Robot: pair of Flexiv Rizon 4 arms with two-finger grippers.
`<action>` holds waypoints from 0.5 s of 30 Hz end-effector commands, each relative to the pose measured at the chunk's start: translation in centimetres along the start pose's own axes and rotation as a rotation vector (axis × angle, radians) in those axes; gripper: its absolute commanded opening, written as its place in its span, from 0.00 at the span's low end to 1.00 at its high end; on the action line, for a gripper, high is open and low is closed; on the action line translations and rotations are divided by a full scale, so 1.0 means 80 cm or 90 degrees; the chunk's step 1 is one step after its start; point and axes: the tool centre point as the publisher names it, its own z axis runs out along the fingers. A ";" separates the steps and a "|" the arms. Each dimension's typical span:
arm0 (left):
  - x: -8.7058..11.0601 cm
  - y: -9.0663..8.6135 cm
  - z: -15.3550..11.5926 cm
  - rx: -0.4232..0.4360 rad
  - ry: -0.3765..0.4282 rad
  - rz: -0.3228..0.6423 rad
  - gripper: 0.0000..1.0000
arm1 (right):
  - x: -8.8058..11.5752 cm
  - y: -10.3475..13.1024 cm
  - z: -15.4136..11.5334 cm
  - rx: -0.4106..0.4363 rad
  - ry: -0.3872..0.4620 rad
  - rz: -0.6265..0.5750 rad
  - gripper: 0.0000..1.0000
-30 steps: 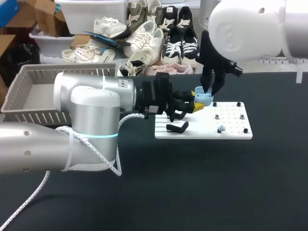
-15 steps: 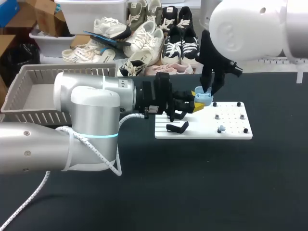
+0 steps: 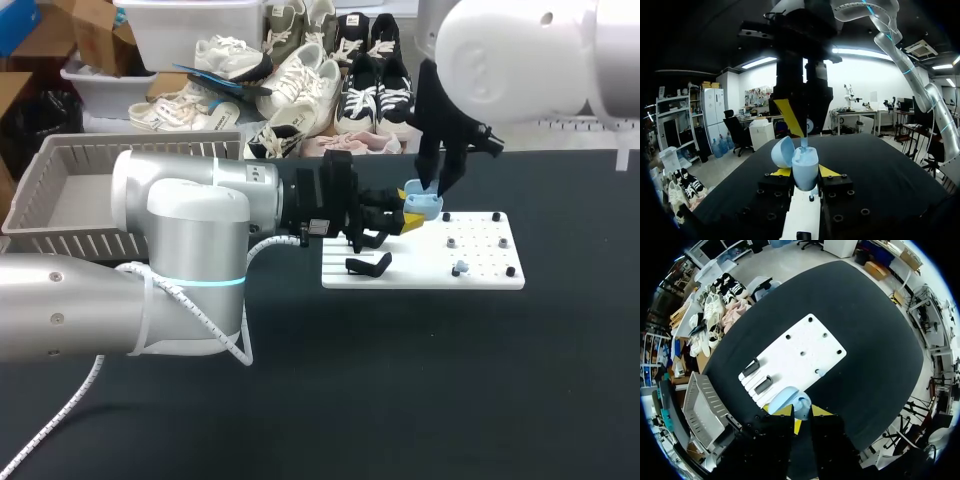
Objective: Pick up each earbud case from the left stands, insert the matching earbuds, close the lid, and place the case in the box.
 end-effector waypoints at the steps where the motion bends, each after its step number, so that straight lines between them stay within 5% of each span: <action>1: 0.001 -0.001 0.000 -0.002 -0.002 0.001 0.00 | 0.000 0.002 0.001 0.001 0.000 0.000 0.00; 15: 0.001 -0.001 0.000 -0.002 -0.002 0.001 0.00 | 0.001 0.005 0.008 0.001 0.010 -0.002 0.00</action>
